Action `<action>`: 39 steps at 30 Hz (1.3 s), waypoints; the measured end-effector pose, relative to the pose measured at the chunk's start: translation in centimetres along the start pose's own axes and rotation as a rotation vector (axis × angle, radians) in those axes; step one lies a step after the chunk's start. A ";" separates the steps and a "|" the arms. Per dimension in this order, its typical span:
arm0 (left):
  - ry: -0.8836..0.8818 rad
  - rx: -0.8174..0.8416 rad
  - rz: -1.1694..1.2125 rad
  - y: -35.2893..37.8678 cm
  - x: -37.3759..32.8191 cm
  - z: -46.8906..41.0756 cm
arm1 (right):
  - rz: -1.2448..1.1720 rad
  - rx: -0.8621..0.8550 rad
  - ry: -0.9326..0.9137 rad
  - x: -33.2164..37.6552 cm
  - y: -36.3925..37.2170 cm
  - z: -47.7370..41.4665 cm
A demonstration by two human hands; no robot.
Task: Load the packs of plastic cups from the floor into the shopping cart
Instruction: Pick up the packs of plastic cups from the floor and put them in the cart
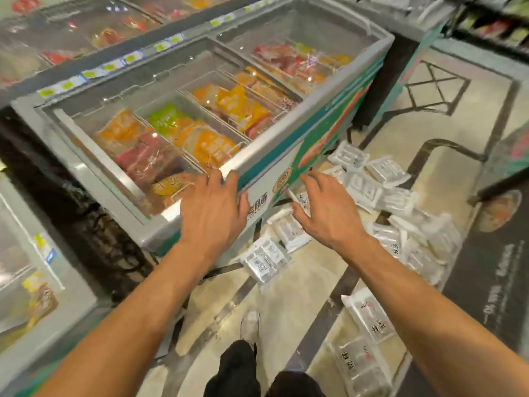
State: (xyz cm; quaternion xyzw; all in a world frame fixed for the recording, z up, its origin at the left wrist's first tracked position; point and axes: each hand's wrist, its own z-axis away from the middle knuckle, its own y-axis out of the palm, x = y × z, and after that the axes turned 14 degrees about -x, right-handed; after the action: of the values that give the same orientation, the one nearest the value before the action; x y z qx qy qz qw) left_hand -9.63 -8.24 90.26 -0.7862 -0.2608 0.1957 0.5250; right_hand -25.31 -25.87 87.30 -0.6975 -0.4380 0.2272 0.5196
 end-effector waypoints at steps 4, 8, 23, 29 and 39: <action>-0.106 0.093 0.071 10.4 0.0 -0.4 | -0.110 0.131 0.067 -4.4 9.2 -1.1; -0.276 0.188 0.168 24.7 -0.4 2.7 | -0.185 0.266 0.064 -9.0 22.7 -0.4; -0.817 0.468 0.256 78.8 -3.4 19.4 | -0.284 0.628 0.184 -24.3 78.1 11.2; -1.221 0.497 0.407 93.4 -3.7 25.0 | -0.311 0.698 0.331 -26.9 92.5 13.9; -1.491 0.444 0.997 97.0 -2.9 27.1 | -0.537 0.750 0.619 -25.7 95.6 13.3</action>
State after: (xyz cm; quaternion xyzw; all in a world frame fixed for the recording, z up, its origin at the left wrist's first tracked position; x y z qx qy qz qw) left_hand -7.86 -20.75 -9.74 -0.3595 -0.1191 0.9002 0.2148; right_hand -12.95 -47.91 -9.30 -0.3627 -0.3165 0.0116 0.8765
